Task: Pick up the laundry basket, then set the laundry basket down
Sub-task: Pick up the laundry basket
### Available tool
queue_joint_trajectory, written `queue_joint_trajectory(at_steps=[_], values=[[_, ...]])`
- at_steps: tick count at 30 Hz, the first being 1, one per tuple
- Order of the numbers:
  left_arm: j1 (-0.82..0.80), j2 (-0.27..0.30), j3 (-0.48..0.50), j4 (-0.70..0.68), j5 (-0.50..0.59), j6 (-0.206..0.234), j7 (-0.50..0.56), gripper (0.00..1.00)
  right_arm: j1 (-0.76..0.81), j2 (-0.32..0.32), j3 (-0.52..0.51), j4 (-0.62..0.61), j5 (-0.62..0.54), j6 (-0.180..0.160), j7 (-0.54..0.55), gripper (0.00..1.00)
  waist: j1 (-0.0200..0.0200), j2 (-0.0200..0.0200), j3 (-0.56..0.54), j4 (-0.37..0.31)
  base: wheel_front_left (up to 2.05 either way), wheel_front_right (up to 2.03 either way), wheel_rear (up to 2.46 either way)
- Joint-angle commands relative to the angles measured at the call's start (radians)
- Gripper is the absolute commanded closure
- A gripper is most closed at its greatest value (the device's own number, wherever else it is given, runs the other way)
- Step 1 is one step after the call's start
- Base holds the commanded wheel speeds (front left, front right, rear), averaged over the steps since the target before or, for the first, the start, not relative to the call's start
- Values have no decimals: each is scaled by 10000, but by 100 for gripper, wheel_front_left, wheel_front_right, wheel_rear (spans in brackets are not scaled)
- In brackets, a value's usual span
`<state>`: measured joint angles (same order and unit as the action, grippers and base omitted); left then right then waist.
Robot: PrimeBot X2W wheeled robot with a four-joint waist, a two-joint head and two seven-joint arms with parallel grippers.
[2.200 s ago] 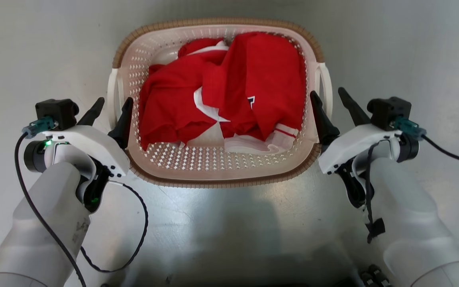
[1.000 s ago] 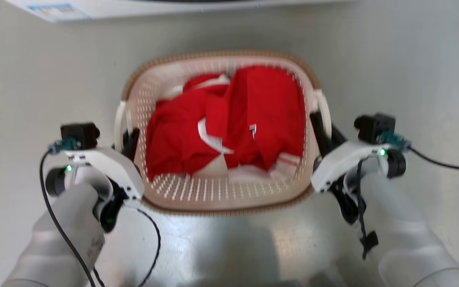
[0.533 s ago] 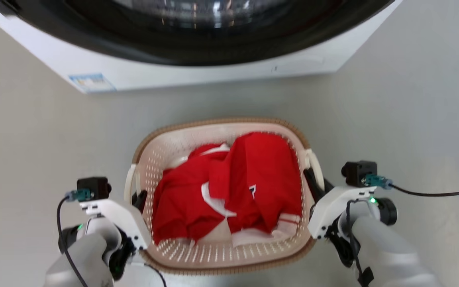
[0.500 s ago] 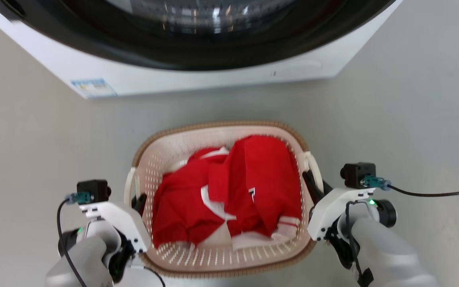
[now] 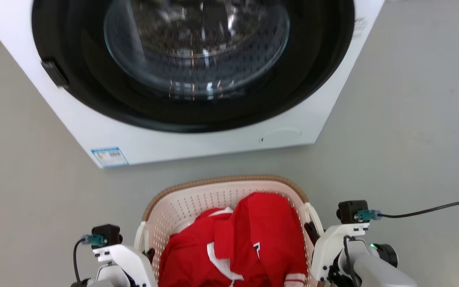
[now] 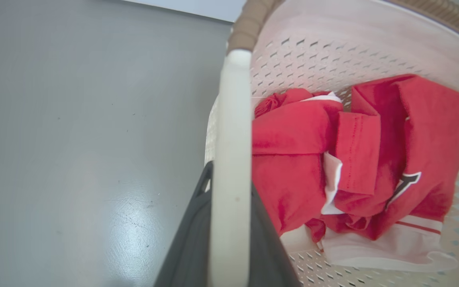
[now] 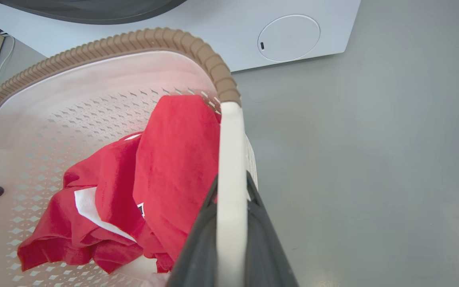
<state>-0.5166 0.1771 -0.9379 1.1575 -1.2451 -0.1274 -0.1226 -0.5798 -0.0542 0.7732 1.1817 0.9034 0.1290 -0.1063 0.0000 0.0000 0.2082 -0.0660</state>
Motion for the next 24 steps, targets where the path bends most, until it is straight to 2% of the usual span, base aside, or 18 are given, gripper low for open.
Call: queue_joint_trajectory(at_steps=[1,12,24], values=[[-119,166,239,-78,-153,-33,-38,100,102,40,182,-4,86,17,59,100,0,0,-458,-75,0,0,0],[87,-17,-69,97,-507,-33,914,100,-41,40,849,286,737,17,1161,100,0,0,-1323,36,0,0,0],[146,-17,-336,171,-620,-33,1245,100,-56,40,1228,399,1134,17,1657,100,0,0,-1586,29,0,0,0]])
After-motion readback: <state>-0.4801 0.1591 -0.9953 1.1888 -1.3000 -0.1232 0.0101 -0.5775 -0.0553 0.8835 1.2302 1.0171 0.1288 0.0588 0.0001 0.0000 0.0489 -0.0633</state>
